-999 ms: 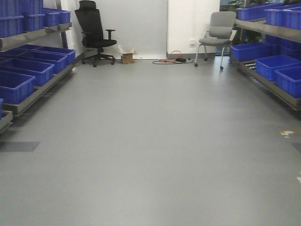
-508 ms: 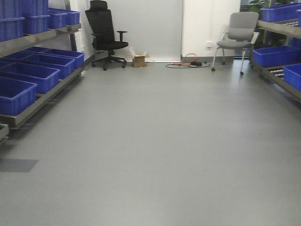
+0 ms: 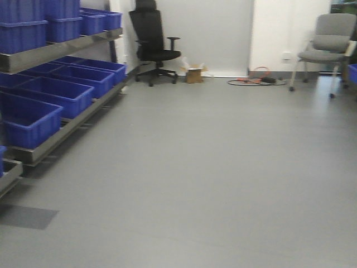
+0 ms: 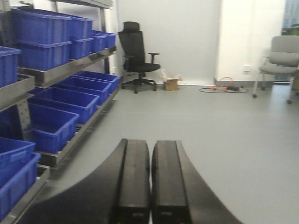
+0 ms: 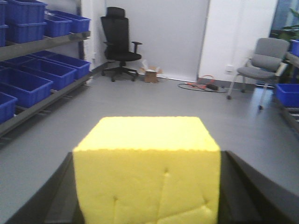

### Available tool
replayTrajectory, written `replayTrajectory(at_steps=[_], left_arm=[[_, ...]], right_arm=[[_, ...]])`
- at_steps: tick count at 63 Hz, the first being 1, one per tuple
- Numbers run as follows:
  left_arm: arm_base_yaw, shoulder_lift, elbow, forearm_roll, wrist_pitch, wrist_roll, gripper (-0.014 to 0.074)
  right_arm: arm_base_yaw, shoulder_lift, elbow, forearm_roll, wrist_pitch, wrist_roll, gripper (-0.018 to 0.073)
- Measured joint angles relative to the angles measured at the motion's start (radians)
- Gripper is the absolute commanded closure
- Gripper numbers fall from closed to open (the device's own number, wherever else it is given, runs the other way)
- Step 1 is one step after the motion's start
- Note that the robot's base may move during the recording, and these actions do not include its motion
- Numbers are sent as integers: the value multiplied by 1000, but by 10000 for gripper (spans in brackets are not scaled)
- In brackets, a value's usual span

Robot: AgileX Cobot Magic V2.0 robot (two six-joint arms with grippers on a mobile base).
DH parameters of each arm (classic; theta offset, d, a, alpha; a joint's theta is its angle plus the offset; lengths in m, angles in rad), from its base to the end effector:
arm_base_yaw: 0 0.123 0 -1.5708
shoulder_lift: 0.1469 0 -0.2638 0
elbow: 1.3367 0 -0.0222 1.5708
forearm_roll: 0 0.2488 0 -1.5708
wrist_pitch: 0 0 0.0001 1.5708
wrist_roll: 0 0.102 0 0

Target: Place yellow foam block on left shelf second layer

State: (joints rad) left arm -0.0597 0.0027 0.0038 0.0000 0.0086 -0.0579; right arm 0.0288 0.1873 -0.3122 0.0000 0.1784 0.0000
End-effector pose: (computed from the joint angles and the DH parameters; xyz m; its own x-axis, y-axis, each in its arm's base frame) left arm 0.0869 -0.0052 0.2117 0.0683 -0.0621 -0.9957 0.0637 0.9963 -0.0577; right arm 0.0913 0.0026 0.2869 0.0337 0.0010 -0.9994 -0.0288 0.9996 0.0000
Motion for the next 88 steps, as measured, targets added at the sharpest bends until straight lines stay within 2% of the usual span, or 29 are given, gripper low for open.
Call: replayTrajectory(at_steps=[88], left_arm=[[0, 0, 0, 0, 0, 0, 472]], right_arm=[[0, 0, 0, 0, 0, 0, 73]])
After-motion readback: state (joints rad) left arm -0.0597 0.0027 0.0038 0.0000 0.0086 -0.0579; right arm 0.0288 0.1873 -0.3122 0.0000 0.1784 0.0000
